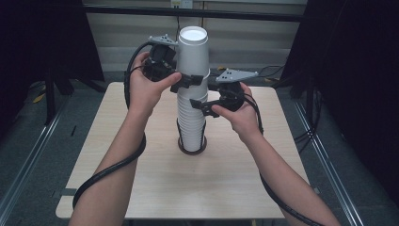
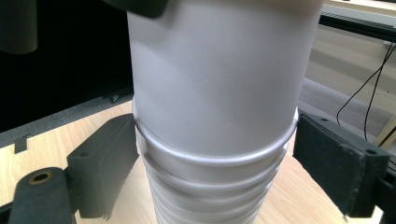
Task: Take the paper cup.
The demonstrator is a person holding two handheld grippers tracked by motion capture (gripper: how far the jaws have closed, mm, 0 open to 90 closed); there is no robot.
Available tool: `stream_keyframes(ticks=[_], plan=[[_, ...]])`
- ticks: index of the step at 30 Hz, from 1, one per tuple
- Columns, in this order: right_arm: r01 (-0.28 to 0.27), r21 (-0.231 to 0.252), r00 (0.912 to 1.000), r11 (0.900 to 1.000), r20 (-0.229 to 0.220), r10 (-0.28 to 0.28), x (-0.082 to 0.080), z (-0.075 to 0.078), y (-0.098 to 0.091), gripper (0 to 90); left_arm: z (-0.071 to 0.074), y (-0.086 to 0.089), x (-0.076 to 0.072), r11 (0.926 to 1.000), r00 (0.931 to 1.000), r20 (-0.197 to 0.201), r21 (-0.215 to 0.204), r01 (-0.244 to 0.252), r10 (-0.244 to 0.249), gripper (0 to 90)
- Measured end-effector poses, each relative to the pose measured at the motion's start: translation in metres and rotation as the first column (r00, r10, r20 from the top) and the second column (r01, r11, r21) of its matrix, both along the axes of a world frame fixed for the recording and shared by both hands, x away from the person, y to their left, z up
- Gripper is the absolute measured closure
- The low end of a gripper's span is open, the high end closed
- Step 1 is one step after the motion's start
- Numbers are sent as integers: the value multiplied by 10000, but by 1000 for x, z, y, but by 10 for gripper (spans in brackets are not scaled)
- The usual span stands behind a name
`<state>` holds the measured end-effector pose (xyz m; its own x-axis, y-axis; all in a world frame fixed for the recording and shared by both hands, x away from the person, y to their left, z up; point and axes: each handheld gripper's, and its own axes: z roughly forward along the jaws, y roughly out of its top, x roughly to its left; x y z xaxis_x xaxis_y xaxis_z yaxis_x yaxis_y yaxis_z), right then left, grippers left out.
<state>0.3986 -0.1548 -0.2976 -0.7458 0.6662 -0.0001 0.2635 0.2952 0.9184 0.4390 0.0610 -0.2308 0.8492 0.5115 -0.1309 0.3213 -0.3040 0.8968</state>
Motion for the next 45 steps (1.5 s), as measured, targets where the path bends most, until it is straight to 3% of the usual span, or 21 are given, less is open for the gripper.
stream_keyframes(ticks=[19, 35, 45], plan=[[26, -115, 10000, 9999, 22, -26, 0, 2, 1, 137, 8, 4, -1, 9998, 10000, 49, -202, -16, 17, 93], [48, -145, 10000, 9999, 74, -47, -1, 3, 0, 143, 18, 6, -5, 9999, 9992, 408, -151, -50, 56, 100], [36, -122, 10000, 9999, 42, -36, -1, 1, 0, 139, 18, 6, -4, 9990, 9985, 531, -437, -87, 110, 115]])
